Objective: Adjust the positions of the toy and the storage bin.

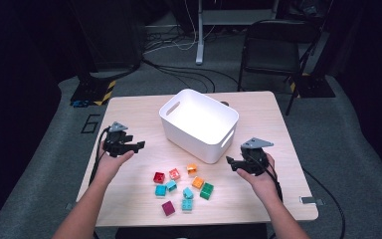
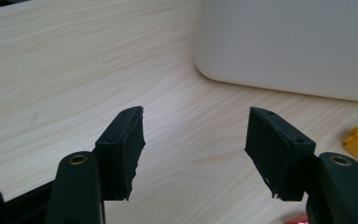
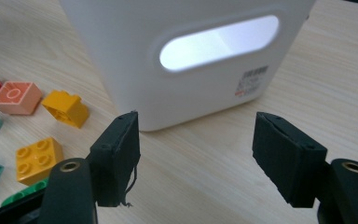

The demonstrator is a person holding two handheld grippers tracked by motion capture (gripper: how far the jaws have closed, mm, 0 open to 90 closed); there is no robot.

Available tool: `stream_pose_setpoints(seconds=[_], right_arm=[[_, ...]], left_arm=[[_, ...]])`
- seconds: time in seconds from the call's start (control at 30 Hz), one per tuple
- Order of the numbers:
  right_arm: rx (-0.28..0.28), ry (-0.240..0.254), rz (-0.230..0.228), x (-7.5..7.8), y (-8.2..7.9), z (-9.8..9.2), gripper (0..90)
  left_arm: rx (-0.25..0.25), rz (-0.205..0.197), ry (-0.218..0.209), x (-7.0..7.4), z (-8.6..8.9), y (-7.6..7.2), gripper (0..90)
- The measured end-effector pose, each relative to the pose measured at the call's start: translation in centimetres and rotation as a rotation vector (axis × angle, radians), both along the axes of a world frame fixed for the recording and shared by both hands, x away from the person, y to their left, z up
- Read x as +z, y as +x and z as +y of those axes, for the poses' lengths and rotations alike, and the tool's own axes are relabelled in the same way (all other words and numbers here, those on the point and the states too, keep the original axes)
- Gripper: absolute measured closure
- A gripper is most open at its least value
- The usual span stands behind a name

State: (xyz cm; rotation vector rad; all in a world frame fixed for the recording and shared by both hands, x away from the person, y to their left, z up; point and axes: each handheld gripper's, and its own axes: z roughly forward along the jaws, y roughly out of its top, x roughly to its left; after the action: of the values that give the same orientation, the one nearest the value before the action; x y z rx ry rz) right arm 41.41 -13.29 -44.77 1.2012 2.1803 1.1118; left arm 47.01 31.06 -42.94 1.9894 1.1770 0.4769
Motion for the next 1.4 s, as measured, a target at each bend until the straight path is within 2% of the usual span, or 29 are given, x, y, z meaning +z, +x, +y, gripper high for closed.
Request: stream_pose_setpoints(seconds=[0.23,0.3,0.4,0.6,0.77,0.87,1.03,1.17,1.27,1.4], right_arm=[[0.006,0.01,-0.007,1.7,0.6,0.7,31.7],[0.008,0.011,-0.012,1.8,0.7,0.8,31.7],[0.018,0.012,-0.017,2.2,0.7,1.2,31.6],[0.023,0.009,-0.018,1.7,0.7,1.7,31.3],[0.013,0.047,-0.011,0.7,0.5,1.6,31.3],[0.017,0.043,-0.007,0.3,0.4,1.4,31.3],[0.021,0.033,-0.011,0.1,0.3,1.3,31.4],[0.019,0.04,-0.012,0.2,0.2,1.2,31.4],[0.019,0.037,-0.022,0.3,0.1,1.2,31.4],[0.021,0.033,-0.021,0.2,0.1,1.3,31.4]], left_arm=[[-0.013,-0.01,-0.012,1.2,-1.0,1.0,36.1],[-0.019,-0.007,-0.006,1.7,-1.1,1.5,36.1],[-0.017,-0.018,-0.019,2.4,-1.4,2.1,36.2],[-0.026,-0.027,-0.029,3.9,-2.3,3.4,36.2],[-0.034,-0.027,-0.032,5.0,-3.6,4.9,35.6],[-0.043,-0.027,-0.037,5.2,-4.1,5.3,34.6],[-0.054,-0.032,-0.035,5.6,-6.1,6.0,33.6],[-0.042,-0.043,-0.045,5.6,-7.0,6.5,32.9],[-0.032,-0.035,-0.033,5.4,-7.6,7.1,32.4],[-0.046,-0.019,0.011,4.7,-8.2,7.7,32.0]])
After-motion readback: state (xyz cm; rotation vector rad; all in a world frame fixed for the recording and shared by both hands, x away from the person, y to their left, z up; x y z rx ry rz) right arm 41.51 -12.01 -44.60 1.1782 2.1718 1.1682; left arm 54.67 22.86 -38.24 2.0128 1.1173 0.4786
